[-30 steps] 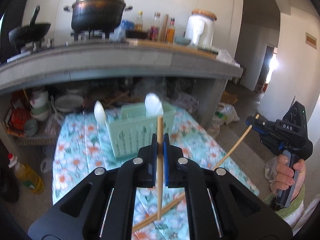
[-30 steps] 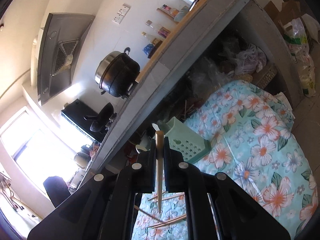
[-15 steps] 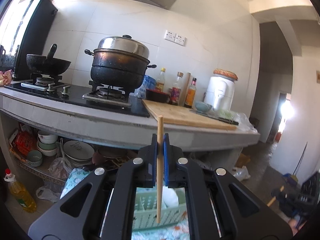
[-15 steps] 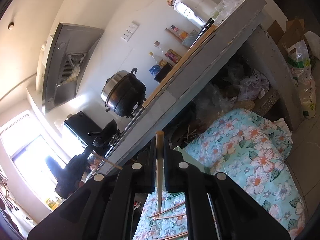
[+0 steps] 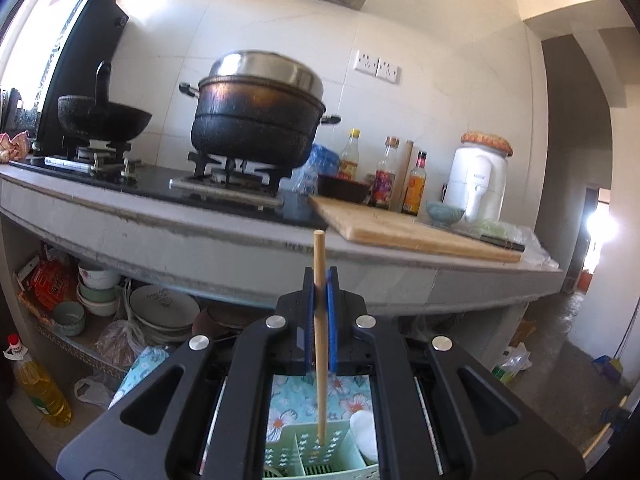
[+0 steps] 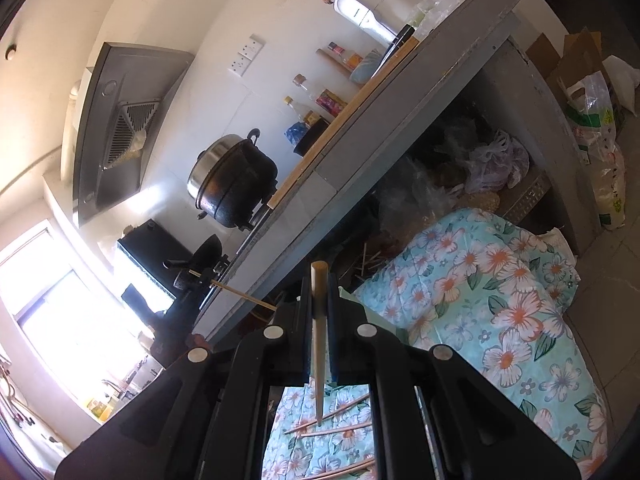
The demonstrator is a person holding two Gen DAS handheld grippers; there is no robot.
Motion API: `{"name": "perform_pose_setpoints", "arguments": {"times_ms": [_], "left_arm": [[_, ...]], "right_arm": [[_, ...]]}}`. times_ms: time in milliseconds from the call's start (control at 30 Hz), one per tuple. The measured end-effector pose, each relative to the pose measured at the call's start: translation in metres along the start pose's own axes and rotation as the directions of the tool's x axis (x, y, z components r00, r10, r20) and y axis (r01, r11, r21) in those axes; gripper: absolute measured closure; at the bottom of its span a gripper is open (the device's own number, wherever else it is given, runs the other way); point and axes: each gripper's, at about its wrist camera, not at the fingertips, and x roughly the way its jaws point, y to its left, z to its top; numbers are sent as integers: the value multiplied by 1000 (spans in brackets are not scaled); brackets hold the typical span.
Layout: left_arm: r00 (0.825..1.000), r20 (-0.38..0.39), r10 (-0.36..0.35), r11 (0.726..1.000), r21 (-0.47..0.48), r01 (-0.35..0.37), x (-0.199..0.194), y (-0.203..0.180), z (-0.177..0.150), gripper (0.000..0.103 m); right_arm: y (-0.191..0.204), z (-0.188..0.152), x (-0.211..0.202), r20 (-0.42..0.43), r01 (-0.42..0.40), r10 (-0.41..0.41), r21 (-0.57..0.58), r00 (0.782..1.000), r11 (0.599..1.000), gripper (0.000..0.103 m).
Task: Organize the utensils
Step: 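Insert the chopstick into the green holder and open the left tool while the right tool carries its chopstick, then insert the chopstick into the green holder and open the right tool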
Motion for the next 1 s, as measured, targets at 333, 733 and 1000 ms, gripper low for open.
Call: {"name": "perform_pose_setpoints", "arguments": {"times_ms": [333, 733, 1000], "left_arm": [[989, -143, -23, 1000, -21, 20, 7, 12, -46, 92], [989, -145, -12, 1000, 18, 15, -57, 21, -58, 43], [974, -226, -33, 999, 14, 37, -102, 36, -86, 33]], "right_arm": [[6, 1, -7, 14, 13, -13, -28, 1000, 1000, 96], [70, 18, 3, 55, -19, 33, -229, 998, 973, 96], [150, 43, 52, 44, -66, 94, -434, 995, 898, 96]]}}
